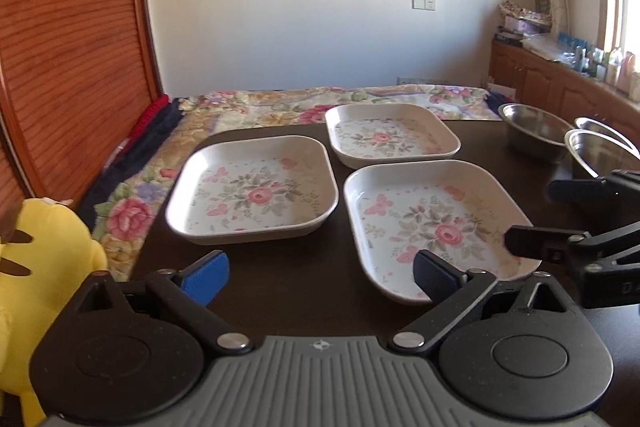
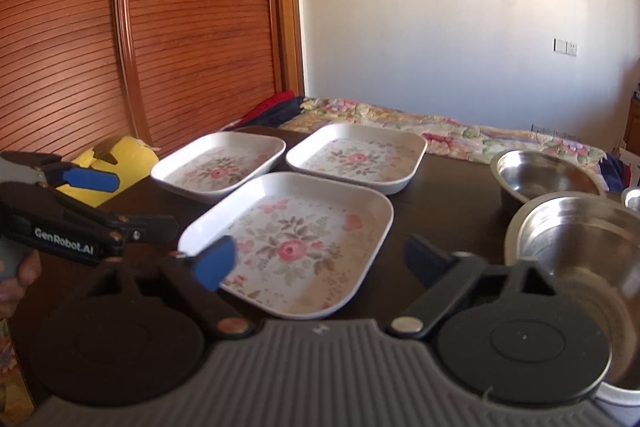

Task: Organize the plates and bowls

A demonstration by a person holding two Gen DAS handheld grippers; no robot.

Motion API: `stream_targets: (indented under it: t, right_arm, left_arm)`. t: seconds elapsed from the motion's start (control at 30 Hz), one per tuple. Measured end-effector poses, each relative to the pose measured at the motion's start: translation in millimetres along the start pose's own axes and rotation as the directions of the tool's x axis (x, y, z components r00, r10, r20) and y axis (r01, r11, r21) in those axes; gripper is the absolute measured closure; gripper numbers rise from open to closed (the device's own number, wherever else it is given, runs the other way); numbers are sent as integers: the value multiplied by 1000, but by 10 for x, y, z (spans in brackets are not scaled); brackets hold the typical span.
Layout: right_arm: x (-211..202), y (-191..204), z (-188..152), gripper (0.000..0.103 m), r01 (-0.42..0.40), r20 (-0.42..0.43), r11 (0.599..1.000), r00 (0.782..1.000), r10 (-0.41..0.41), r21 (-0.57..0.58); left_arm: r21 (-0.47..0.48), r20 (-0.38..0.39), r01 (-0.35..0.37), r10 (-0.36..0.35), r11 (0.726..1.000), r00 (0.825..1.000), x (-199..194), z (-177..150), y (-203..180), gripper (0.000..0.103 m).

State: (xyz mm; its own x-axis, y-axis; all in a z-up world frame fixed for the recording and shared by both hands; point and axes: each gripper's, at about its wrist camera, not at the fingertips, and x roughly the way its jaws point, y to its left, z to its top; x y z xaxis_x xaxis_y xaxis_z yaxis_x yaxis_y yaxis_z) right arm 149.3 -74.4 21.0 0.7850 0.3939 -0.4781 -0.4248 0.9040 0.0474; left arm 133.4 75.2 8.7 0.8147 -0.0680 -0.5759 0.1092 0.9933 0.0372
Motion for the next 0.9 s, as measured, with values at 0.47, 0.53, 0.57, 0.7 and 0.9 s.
stream_targets:
  t: [0.47, 0.53, 0.57, 0.7, 0.9]
  right_arm:
    - [233, -119, 4, 49, 3, -62, 999, 998, 0, 54]
    - [251, -136, -1, 51, 7, -71, 998, 998, -2, 60]
    - [265, -141, -4, 52, 6, -77, 998, 997, -1, 61]
    - [293, -163, -14, 55, 14, -92, 998, 996, -8, 68]
    - [349, -199, -8, 59, 27, -114, 997, 993, -18, 73]
  left_arm:
    - [-50, -37, 99, -101, 994, 994, 287, 39, -38, 56]
    - [-52, -43, 102, -104, 993, 994, 310, 45, -49, 65]
    - [-53, -47, 104, -106, 993, 993, 322, 48, -53, 68]
    - [-47, -59, 103, -106, 994, 993, 378, 54, -76, 74]
    - [-44, -70, 101, -104, 994, 992, 448, 53, -81, 76]
